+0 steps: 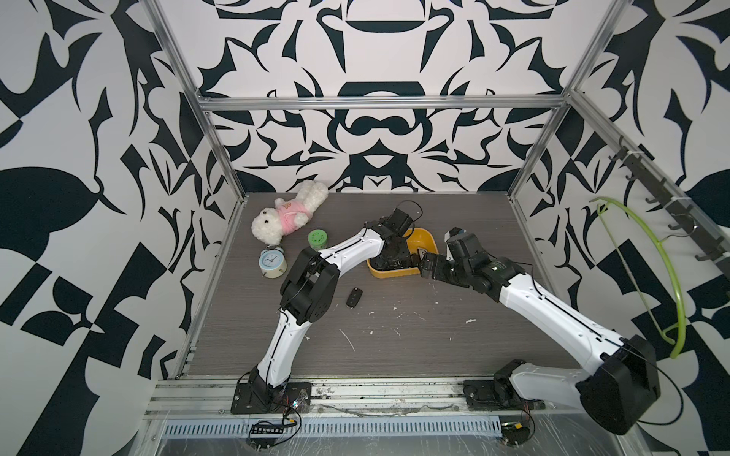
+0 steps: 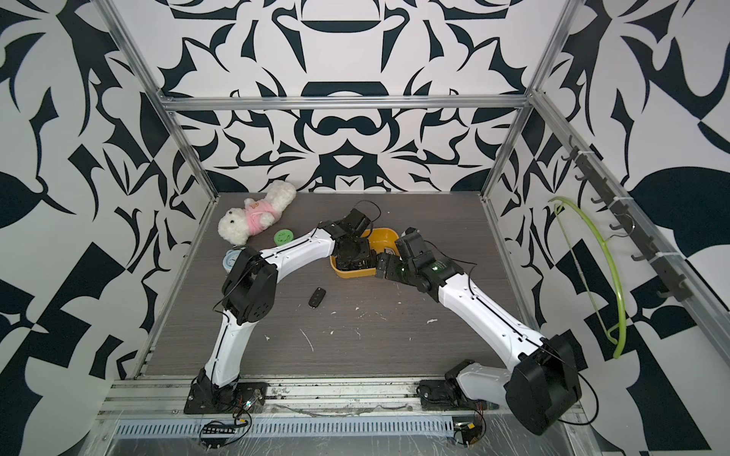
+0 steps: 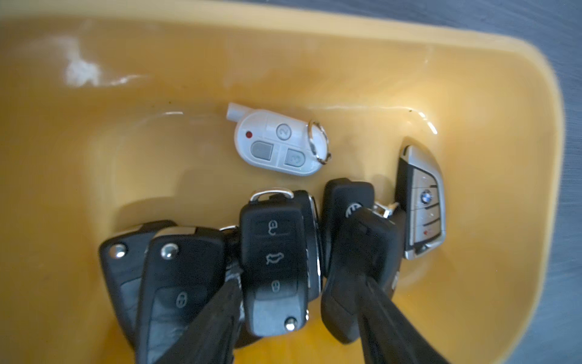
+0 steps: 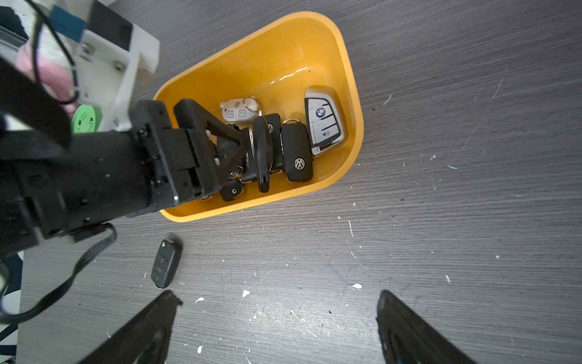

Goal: Place the car key into the storage box
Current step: Place the car key in the storage box, then pick up the car key from the center of the board.

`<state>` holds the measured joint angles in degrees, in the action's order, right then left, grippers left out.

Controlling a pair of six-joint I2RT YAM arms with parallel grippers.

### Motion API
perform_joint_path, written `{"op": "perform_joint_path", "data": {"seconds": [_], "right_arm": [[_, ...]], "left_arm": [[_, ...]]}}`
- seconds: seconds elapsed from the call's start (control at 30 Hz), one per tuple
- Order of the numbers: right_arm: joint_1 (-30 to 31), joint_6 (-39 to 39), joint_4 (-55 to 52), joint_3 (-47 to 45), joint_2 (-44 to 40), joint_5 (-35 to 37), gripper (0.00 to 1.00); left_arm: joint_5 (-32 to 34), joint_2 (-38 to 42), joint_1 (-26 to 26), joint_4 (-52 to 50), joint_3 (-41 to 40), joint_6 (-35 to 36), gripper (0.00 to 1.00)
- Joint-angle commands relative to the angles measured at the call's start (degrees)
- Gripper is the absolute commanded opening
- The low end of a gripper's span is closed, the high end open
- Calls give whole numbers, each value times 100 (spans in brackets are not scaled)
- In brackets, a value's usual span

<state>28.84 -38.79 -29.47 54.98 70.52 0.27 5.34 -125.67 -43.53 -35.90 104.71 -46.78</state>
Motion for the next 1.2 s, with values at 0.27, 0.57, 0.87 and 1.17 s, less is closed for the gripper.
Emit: {"op": "perform_joint_path", "data": {"seconds": [0.27,0.57,0.87,1.17], "right_arm": [[-22,-171,277,8,-89,16,100],[-20,-315,423,44,114,-166,100],[-13,-513,604,57,386,-297,100],[-11,-582,637,135,592,-432,100]], "left_arm": [[504,2035,128,342,-948,949,63],[75,3086,438,-56,-2197,1915,64],[-125,3551,503,-473,-3389,2227,65],[-440,3533,591,-363,-4260,2268,69]]}}
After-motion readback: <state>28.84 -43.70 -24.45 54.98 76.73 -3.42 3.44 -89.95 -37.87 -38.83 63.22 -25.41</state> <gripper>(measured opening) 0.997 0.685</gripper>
